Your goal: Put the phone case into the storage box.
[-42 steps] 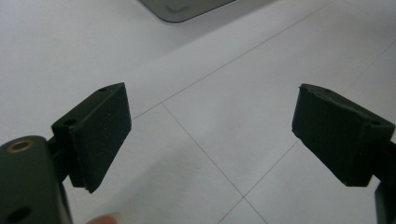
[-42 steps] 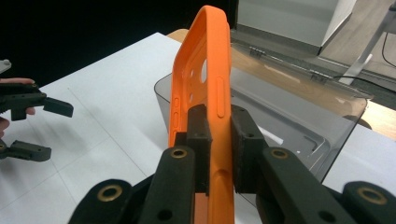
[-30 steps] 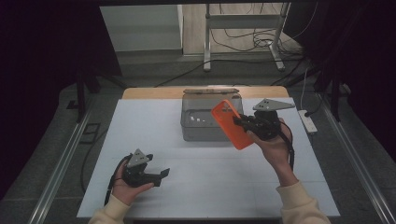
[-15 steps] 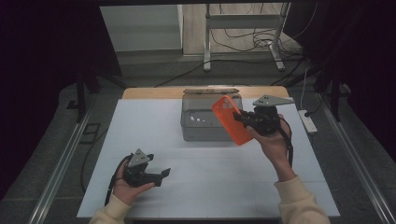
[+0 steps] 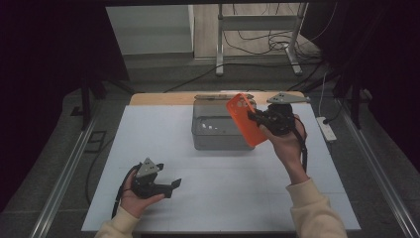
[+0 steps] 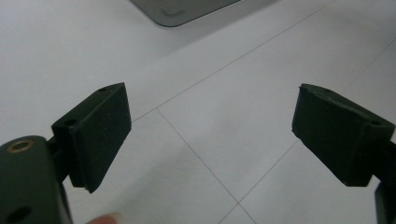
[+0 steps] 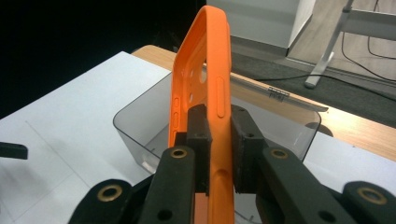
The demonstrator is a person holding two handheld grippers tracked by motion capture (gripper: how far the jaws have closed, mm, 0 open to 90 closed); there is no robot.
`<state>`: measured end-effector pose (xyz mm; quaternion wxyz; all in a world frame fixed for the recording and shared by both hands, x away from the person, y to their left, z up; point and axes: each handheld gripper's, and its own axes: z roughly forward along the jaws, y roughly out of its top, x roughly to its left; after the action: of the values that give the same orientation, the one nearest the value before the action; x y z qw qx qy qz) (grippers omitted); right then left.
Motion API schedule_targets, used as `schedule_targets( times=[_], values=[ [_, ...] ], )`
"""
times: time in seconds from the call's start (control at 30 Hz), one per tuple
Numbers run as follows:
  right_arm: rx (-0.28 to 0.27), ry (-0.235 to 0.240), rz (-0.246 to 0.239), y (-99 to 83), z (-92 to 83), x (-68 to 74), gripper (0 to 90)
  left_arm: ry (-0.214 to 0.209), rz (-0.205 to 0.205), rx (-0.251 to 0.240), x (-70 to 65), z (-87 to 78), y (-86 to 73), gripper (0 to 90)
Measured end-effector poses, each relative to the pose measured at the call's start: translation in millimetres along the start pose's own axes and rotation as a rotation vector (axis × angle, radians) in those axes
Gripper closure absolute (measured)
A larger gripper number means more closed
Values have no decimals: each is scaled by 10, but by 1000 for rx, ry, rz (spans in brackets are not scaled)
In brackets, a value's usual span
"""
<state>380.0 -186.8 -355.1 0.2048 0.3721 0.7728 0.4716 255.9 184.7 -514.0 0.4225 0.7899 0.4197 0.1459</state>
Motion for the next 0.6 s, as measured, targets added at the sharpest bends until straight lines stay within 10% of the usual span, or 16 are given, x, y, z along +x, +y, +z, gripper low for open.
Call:
schedule_targets(
  times=[0.6],
  values=[
    [12, -54, -2, 121, 115, 27, 803, 3, 4, -5, 4, -12, 14, 117]
  ],
)
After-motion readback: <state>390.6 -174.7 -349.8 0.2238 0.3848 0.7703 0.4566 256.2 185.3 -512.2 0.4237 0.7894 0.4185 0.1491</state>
